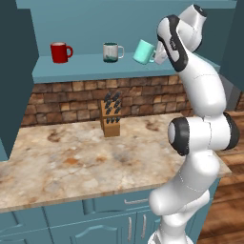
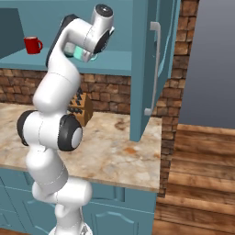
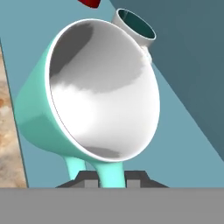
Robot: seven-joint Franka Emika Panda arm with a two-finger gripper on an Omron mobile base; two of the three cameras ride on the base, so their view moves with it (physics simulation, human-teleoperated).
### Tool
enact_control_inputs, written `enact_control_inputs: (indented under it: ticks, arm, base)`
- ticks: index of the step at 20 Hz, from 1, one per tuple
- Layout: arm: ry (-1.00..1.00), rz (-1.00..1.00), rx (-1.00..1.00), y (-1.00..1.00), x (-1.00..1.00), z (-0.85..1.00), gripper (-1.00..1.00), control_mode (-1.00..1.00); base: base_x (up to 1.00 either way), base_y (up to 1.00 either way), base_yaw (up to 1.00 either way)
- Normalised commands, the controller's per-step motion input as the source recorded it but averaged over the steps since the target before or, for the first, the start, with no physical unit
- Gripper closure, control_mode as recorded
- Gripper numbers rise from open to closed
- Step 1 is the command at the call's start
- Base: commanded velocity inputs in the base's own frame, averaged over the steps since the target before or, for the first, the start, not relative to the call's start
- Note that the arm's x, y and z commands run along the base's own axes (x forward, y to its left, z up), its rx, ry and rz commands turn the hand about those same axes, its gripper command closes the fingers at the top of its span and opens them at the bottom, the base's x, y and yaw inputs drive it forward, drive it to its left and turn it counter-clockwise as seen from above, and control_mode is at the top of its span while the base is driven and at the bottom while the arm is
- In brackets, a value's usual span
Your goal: Pick the mug on the counter and place it in the cabinet with the handle facing the right, like the mugs already inside.
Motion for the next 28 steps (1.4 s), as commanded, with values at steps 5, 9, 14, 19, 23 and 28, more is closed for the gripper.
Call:
enact_control_inputs:
  ticks: [5,9,14,19,23,28]
  arm:
    - [-0.1,0.0,-0.1,0.0,0.0,0.0,1.0,-1.0]
    - [-0.13,0.01,-0.1,0.0,-0.07,-0.03,1.0,-1.0]
    - [-0.09,0.02,-0.09,0.0,-0.01,0.01,1.0,-1.0]
    - [-0.03,0.0,-0.1,0.01,0.0,0.0,1.0,-1.0]
    - [0.0,0.0,-0.06,0.0,0.03,0.05,1.0,-1.0]
    - [0.0,0.0,-0.03,0.0,0.14,0.07,1.0,-1.0]
  base:
    - [0.0,0.0,0.0]
    - [0.0,0.0,0.0]
    - [0.0,0.0,0.0]
    - [0.0,0.0,0.0]
    - [0.0,0.0,0.0]
    - [0.0,0.0,0.0]
